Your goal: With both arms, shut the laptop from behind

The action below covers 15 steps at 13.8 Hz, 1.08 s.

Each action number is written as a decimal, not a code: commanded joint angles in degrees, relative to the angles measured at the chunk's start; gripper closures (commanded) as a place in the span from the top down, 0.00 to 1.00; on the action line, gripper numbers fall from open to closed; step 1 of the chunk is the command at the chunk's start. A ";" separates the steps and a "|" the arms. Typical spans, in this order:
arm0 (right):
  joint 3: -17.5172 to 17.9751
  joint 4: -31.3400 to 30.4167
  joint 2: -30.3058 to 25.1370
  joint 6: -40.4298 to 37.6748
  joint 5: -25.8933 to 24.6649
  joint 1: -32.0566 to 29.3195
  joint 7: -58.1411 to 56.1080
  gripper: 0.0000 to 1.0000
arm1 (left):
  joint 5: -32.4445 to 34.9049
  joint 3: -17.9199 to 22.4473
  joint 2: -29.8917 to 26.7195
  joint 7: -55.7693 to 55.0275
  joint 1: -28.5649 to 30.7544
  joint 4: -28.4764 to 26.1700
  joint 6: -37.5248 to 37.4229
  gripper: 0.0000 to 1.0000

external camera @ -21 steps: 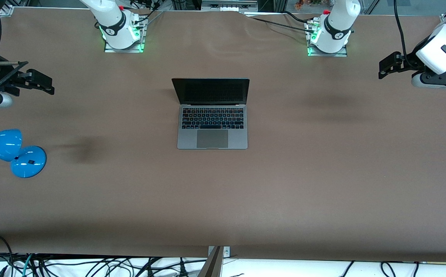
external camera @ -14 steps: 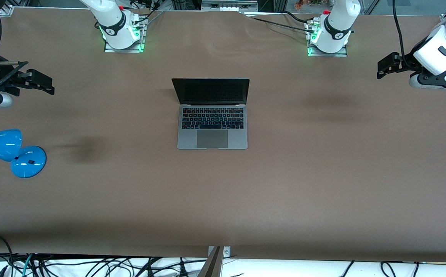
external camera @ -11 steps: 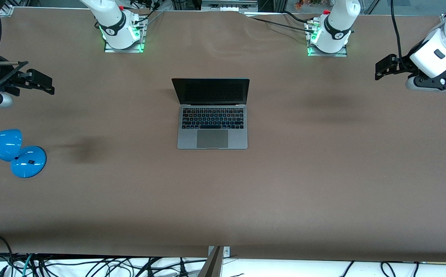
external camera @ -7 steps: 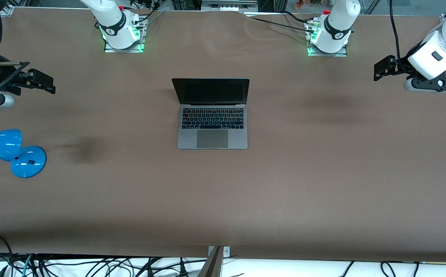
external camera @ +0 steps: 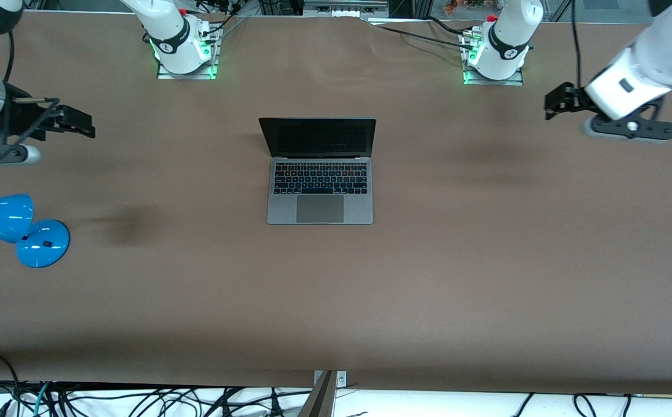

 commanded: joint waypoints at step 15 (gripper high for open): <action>11.56 -10.80 3.30 4.08 11.93 11.53 25.71 0.64 | -15.15 -18.51 13.92 -40.52 -6.26 0.14 8.17 1.00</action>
